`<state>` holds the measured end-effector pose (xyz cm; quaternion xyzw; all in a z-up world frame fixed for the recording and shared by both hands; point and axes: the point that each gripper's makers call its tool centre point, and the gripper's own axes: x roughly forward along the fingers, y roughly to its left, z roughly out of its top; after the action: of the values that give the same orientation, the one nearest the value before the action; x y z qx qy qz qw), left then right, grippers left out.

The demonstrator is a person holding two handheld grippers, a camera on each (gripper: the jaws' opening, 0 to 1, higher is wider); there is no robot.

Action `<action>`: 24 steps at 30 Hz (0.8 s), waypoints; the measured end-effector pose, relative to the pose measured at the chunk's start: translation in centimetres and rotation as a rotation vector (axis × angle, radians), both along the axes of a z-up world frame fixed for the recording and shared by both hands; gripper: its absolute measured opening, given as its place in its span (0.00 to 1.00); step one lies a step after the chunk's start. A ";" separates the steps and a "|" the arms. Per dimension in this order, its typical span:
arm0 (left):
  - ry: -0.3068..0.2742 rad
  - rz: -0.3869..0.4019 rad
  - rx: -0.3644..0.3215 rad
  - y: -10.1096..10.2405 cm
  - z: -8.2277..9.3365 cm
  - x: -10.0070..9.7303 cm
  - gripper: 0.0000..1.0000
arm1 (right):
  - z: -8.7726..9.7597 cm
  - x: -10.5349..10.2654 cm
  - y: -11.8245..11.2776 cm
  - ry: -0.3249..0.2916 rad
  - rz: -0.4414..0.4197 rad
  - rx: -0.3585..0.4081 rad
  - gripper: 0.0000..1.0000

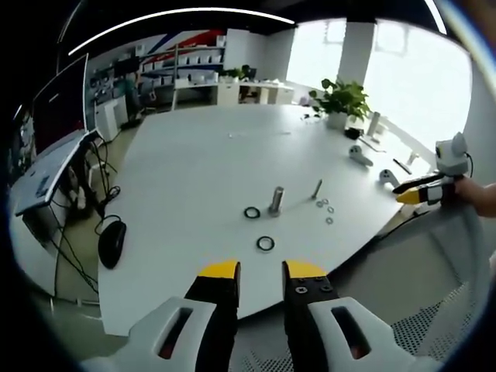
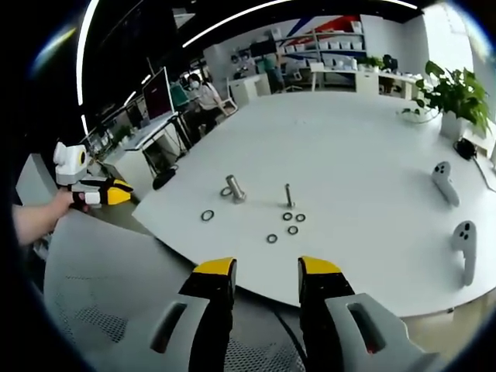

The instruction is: Place the washer onto the threaded stud by aligning its center hole with the stud, sliding it down to the base, and recovering from edge contact or off-axis alignment until the washer reaches the visible bottom stop.

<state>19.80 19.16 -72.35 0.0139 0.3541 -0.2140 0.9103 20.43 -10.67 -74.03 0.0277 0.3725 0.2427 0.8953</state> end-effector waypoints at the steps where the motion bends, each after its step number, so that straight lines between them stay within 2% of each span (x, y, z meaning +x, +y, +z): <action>1: 0.003 0.001 0.001 0.0 -0.1 0.0 0.19 | 0.0 0.0 0.0 -0.002 -0.001 0.002 0.34; 24: 0.015 0.009 0.014 0.4 -0.4 0.0 0.20 | 0.3 0.2 0.1 -0.010 -0.015 0.032 0.34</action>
<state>19.79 19.55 -72.75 0.0170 0.3627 -0.2076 0.9083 20.67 -10.52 -73.73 0.0437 0.3638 0.2421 0.8984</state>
